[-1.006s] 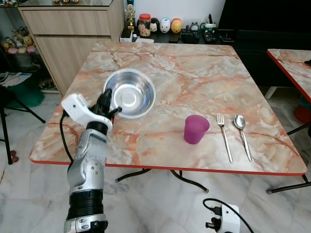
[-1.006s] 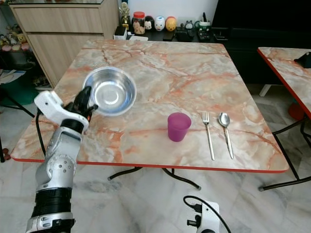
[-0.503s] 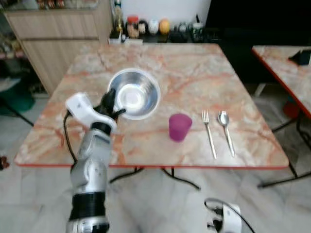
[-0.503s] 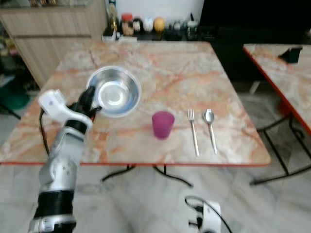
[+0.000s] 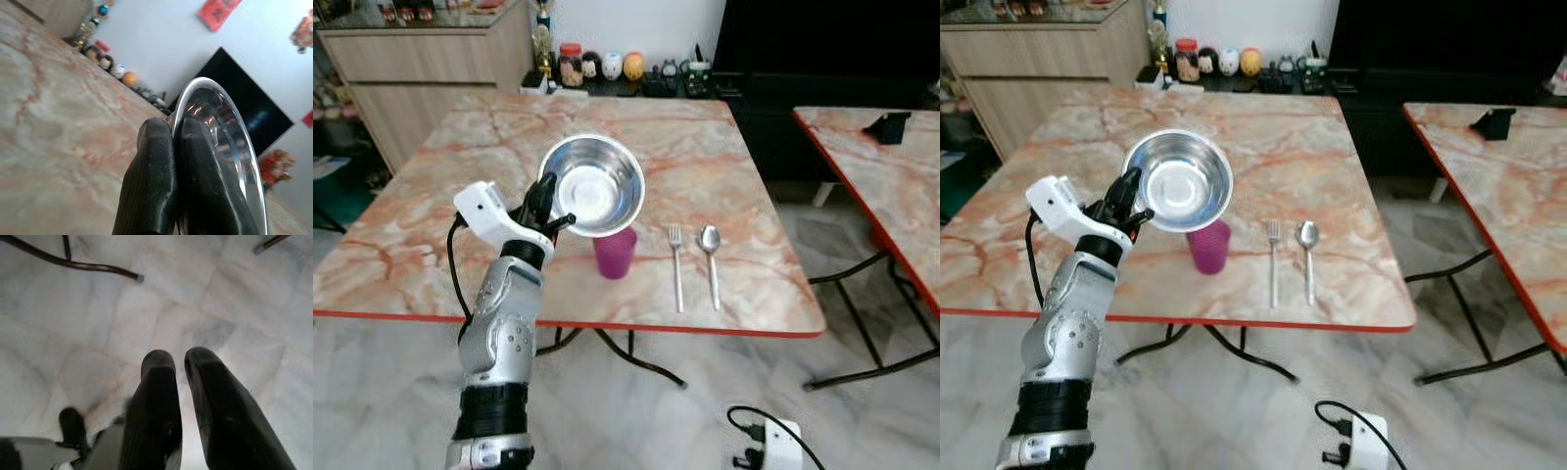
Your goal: Setting the table
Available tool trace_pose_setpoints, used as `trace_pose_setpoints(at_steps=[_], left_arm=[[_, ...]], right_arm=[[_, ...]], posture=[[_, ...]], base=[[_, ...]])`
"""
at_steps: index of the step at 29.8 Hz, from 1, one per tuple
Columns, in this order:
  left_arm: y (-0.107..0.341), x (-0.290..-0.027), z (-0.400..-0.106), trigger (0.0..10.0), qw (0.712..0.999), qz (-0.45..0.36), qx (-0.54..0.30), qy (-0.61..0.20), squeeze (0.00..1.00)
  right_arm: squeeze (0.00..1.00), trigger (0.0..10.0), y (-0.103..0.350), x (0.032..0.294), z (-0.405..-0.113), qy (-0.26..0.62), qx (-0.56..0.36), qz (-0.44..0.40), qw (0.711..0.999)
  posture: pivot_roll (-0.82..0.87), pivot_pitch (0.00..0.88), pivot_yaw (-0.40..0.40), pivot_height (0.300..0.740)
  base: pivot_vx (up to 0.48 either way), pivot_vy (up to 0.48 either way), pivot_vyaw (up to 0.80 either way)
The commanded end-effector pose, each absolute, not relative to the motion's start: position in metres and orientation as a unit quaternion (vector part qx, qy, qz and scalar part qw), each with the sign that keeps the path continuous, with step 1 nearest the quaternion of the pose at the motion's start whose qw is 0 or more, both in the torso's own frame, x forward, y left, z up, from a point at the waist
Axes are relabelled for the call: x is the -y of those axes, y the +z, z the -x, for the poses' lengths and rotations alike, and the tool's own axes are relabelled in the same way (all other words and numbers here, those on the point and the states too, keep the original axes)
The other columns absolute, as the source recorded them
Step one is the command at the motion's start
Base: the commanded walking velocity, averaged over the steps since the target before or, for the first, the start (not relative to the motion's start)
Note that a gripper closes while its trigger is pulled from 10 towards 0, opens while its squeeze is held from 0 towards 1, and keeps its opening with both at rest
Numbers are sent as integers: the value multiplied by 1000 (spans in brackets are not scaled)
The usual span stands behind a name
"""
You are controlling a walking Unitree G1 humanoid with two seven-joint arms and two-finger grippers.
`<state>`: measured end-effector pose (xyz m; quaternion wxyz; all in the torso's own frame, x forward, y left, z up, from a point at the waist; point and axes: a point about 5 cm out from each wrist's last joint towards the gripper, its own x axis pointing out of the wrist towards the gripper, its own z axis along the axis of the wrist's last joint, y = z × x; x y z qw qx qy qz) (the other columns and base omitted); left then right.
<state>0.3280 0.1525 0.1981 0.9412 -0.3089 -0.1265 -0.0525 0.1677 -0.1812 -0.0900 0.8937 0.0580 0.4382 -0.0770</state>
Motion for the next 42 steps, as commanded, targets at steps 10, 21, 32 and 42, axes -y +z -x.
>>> trace_pose_setpoints(at_steps=[10,21,32,42], left_arm=[[204,-145,-328,10000,941,304,134,-71,0],[202,-144,-327,10000,942,299,130,-77,0],[201,-142,-326,10000,943,297,129,-82,0],[203,-142,-328,10000,944,292,127,-87,0]], right_arm=[[0,10000,-89,187,-168,-82,-440,-55,892],[0,10000,-90,191,-166,-87,-440,-57,892],[0,10000,-91,189,-163,-82,-443,-53,891],[0,10000,-93,189,-159,-82,-449,-55,888]], posture=[[45,0,-25,740],[44,0,-20,740],[45,0,-18,740],[45,0,-22,740]], base=[[0,-398,0],[0,-396,0],[0,-393,0],[0,-386,0]])
